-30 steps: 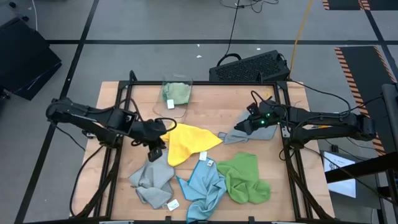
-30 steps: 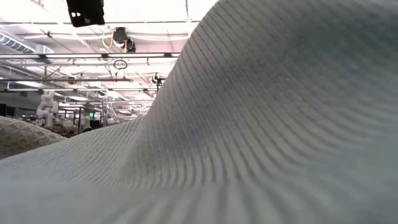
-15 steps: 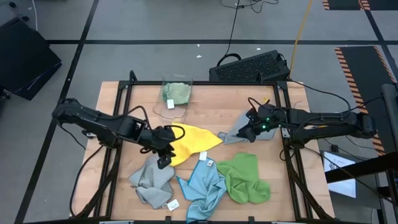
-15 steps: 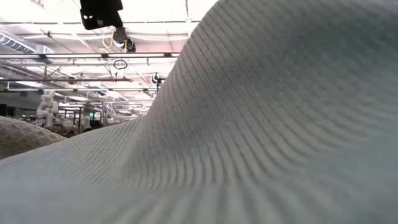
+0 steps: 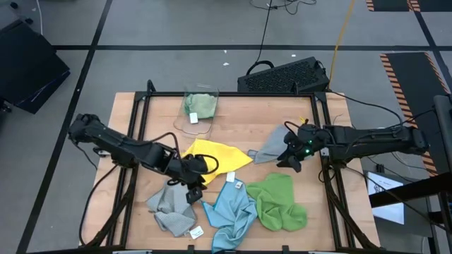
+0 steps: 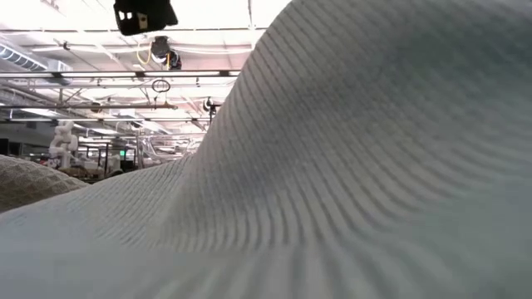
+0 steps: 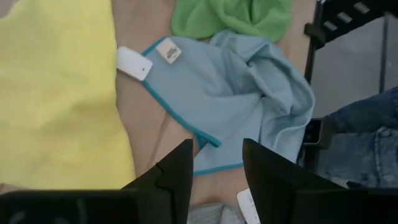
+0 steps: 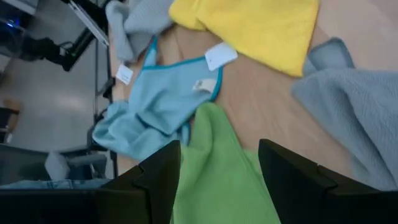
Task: Fold microfiber towels
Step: Fold the blue microfiber cloth
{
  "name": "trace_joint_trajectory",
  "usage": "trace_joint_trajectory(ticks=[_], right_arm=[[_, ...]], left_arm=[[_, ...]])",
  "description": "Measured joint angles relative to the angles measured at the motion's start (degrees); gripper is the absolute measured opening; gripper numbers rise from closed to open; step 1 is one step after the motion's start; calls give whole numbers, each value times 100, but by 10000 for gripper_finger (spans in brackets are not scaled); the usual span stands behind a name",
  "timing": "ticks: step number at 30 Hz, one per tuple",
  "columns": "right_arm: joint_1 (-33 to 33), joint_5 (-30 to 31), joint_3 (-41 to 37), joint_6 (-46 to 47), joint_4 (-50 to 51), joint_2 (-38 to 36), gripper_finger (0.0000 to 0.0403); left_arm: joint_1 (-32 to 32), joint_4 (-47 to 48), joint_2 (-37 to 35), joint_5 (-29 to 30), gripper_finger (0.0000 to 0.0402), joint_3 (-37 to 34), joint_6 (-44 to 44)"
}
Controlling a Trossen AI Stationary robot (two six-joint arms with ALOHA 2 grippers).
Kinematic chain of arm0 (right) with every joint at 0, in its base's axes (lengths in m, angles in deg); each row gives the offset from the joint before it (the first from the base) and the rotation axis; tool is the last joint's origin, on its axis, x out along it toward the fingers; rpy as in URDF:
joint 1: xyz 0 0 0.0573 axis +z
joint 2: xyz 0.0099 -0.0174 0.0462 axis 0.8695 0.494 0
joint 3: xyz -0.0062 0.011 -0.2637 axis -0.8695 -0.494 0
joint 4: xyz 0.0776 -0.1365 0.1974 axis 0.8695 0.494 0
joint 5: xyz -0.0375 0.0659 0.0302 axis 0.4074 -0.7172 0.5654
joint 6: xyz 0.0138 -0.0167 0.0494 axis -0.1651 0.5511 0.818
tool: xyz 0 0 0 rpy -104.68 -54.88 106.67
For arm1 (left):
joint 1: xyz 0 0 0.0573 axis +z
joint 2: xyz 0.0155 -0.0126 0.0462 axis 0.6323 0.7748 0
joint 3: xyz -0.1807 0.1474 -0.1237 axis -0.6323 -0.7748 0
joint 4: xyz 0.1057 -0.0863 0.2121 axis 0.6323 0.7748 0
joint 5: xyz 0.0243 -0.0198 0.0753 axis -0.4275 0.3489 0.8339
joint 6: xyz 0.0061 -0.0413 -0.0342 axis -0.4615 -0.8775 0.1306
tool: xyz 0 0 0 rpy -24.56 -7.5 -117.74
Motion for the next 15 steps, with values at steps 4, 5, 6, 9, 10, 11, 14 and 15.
trace_joint_trajectory(ticks=[4, 5, 6, 9, 10, 11, 14, 15], right_arm=[[150, 33, 0, -4, 257, -213, 208], [180, 35, 0, -13, 331, -266, 208], [204, 33, 0, -43, 400, -312, 208], [241, 42, 0, -147, 537, -407, 208], [241, 49, 0, -186, 590, -423, 208], [241, 52, 0, -233, 600, -435, 208], [241, 55, 0, -423, 603, -443, 208], [241, 60, 0, -493, 601, -443, 208]], left_arm=[[-15, -338, 285, -4, 141, 0, -10], [-16, -414, 343, -31, 141, 0, -28], [-20, -505, 390, -60, 141, 0, -84], [-43, -603, 466, -114, 141, 0, -267], [-68, -684, 476, -118, 141, 3, -299], [-109, -673, 486, -116, 142, 41, -303], [-237, -666, 483, 26, 145, 172, -254], [-269, -642, 483, 77, 145, 217, -254]])
